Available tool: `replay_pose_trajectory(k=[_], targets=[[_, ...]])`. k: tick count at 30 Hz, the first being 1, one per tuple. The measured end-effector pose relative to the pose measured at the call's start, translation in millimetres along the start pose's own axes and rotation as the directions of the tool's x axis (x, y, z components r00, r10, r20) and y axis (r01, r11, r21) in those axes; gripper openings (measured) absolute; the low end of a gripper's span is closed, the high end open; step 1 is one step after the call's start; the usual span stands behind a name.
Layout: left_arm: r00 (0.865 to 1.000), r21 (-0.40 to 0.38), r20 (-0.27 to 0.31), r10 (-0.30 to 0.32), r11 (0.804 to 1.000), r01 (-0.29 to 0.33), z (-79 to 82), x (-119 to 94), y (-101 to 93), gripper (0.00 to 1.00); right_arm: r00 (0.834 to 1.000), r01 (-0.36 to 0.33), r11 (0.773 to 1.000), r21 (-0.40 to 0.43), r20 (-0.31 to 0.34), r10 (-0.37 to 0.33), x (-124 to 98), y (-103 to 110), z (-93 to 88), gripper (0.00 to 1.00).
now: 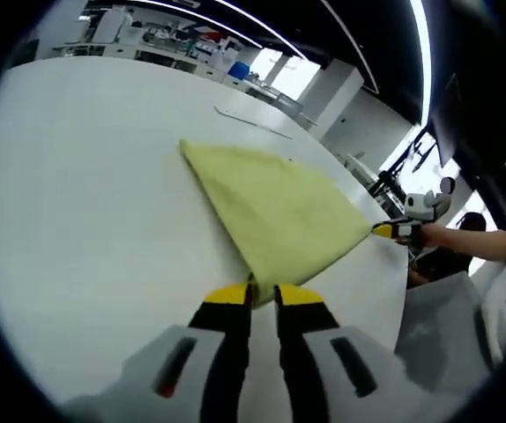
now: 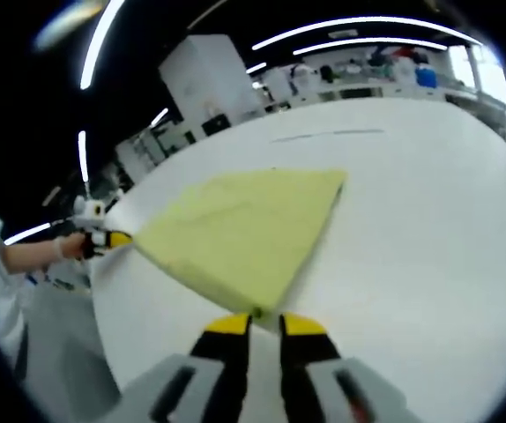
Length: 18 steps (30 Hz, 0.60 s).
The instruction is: Fold the garment on the visible template until the final outline fits inside the template.
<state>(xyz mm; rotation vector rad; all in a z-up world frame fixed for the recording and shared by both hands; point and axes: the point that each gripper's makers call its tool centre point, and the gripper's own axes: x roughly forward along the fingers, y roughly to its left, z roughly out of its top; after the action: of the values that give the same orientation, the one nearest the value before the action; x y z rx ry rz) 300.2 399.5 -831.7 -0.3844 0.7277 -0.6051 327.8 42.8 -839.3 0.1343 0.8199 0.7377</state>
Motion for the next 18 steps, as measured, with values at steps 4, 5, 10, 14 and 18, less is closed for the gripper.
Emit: replay_pose_trajectory(k=[4, 5, 10, 14, 18], targets=[[1.000, -0.009, 0.000, 0.004, 1.000, -0.004, -0.4, 1.9, -0.2, 0.03, 1.000, -0.008, 1.000, 0.010, 0.001, 0.008, 2.7, 3.1, -0.7, 0.04], [1.000, -0.011, 0.001, 0.005, 1.000, -0.005, -0.3, 2.3, 0.8, 0.02, 1.000, -0.012, 1.000, 0.016, 0.005, 0.012, 3.8, 4.0, -0.6, 0.04], [1.000, -0.018, 0.001, 0.009, 1.000, -0.009, 0.2, 3.4, 2.7, 0.00, 1.000, -0.010, 1.000, 0.022, 0.011, 0.010, 5.3, 4.1, -2.2, 0.00], [1.000, -0.021, -0.003, 0.013, 1.000, -0.013, -0.8, 3.9, 2.4, 0.00, 1.000, -0.010, 1.000, 0.023, 0.004, 0.010, 4.3, 2.8, -2.7, 0.00], [1.000, -0.023, 0.006, 0.013, 1.000, -0.013, 1.4, 1.4, 3.0, 0.00, 1.000, -0.017, 1.000, -0.011, -0.014, 0.016, -0.4, 1.2, -1.6, 0.00]])
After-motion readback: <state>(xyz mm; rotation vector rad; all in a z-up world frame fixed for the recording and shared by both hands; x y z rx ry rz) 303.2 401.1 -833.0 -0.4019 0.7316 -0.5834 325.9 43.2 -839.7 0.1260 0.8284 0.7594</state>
